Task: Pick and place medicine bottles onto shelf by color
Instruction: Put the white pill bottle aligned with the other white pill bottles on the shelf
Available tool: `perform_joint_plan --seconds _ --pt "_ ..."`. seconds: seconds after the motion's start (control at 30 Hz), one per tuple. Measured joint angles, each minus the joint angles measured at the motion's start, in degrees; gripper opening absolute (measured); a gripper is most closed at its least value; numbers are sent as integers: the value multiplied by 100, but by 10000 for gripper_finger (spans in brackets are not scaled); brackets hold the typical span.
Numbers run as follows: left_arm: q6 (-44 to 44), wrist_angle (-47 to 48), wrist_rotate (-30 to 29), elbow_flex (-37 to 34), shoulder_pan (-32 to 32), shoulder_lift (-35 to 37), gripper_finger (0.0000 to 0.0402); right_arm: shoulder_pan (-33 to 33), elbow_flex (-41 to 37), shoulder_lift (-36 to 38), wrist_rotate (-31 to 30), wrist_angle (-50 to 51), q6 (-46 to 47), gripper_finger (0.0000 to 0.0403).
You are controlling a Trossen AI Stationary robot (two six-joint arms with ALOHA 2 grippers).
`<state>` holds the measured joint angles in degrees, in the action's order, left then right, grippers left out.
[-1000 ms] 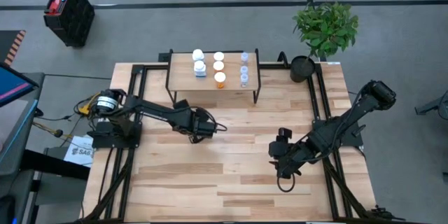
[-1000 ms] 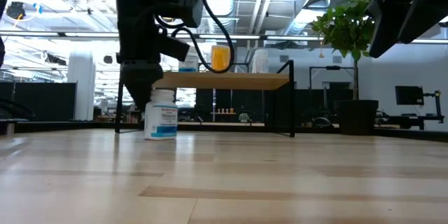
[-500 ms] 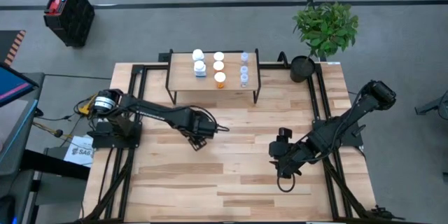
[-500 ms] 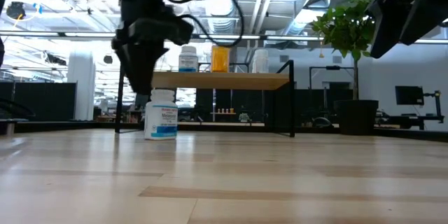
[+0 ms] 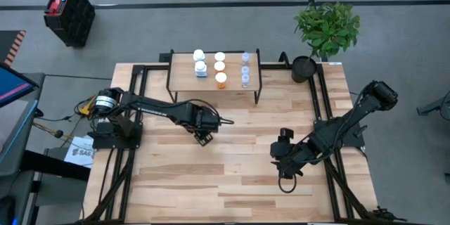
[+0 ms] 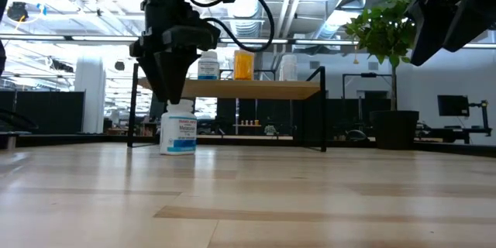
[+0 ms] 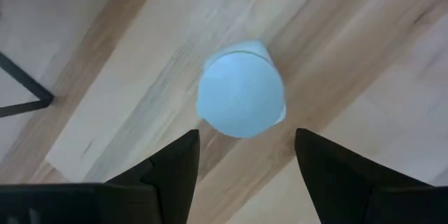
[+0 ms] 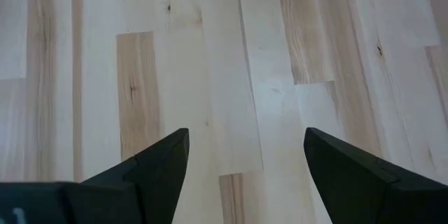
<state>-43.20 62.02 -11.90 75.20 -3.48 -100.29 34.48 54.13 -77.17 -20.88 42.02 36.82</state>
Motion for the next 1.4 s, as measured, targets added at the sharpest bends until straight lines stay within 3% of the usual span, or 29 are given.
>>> perform_joint_plan --seconds 0.5,1.1,1.2,1.4 --pt "-359 -524 264 -2 420 -7 222 0 -2 0 2 268 11 306" --pt "-487 -950 77 -280 509 -11 221 2 -4 0 4 350 17 306" --pt "-398 -971 112 -275 509 -11 206 0 -4 0 4 345 17 306" --pt "-220 -962 135 -264 509 -9 137 2 -4 0 4 345 17 306"
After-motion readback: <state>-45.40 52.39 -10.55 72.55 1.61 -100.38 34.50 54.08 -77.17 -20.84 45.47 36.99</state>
